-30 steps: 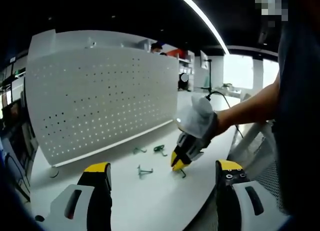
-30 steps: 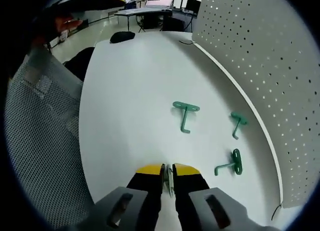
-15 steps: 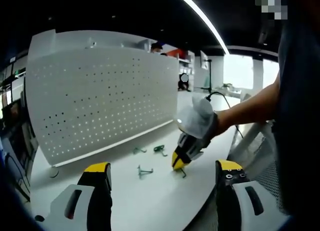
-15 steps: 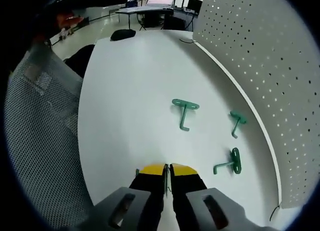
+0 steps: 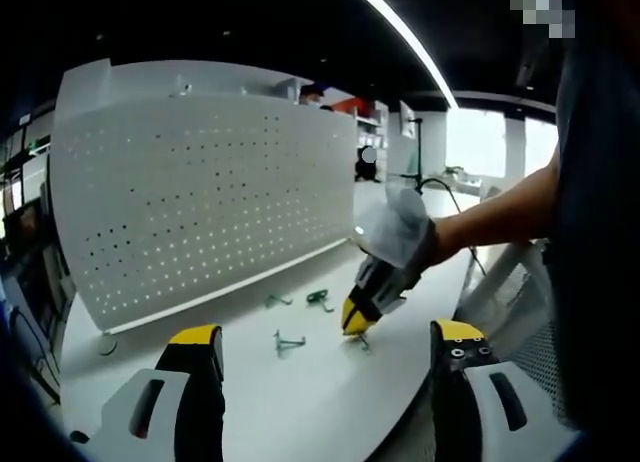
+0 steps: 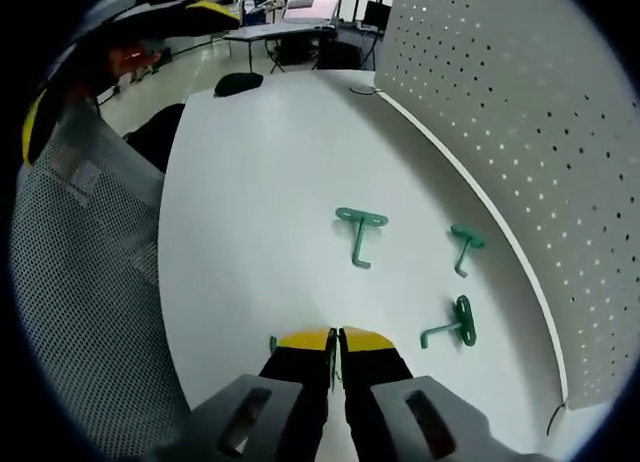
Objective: Insert the hook assembly into the mounting plate slot until the hook locks in place.
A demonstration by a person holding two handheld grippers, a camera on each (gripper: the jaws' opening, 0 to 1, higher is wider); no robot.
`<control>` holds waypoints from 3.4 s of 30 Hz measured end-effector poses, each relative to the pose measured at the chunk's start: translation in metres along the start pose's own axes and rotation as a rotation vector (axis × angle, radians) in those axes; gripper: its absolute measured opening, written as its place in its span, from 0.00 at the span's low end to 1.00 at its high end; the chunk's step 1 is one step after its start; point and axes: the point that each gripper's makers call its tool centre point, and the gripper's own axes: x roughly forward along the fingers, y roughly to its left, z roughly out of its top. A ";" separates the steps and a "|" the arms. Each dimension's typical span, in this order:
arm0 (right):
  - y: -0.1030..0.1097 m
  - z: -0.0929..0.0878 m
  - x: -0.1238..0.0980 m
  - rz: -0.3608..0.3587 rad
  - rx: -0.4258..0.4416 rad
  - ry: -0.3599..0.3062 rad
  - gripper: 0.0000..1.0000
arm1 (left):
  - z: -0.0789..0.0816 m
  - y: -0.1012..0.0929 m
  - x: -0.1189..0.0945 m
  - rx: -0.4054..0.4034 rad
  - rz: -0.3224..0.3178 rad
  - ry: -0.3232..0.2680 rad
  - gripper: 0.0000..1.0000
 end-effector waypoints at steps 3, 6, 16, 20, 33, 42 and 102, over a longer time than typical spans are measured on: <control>-0.001 0.003 -0.002 -0.006 0.021 -0.024 0.00 | 0.000 0.000 0.000 0.001 -0.001 0.002 0.87; -0.002 0.006 -0.002 0.000 0.041 -0.040 0.00 | 0.000 -0.001 0.000 0.003 -0.004 0.004 0.87; -0.007 0.020 -0.014 -0.017 0.091 -0.110 0.00 | 0.003 -0.001 0.000 0.001 -0.011 0.002 0.86; -0.009 0.028 -0.019 -0.023 0.116 -0.149 0.00 | 0.009 -0.002 0.002 -0.005 -0.019 -0.017 0.85; -0.017 0.070 -0.050 -0.042 0.202 -0.351 0.00 | 0.034 -0.003 0.016 -0.005 -0.028 -0.075 0.82; -0.029 0.102 -0.086 -0.051 0.271 -0.509 0.00 | 0.048 0.011 0.023 0.006 0.004 -0.092 0.71; -0.022 0.169 -0.159 -0.018 0.369 -0.792 0.00 | 0.099 0.018 0.055 -0.087 0.068 -0.240 0.08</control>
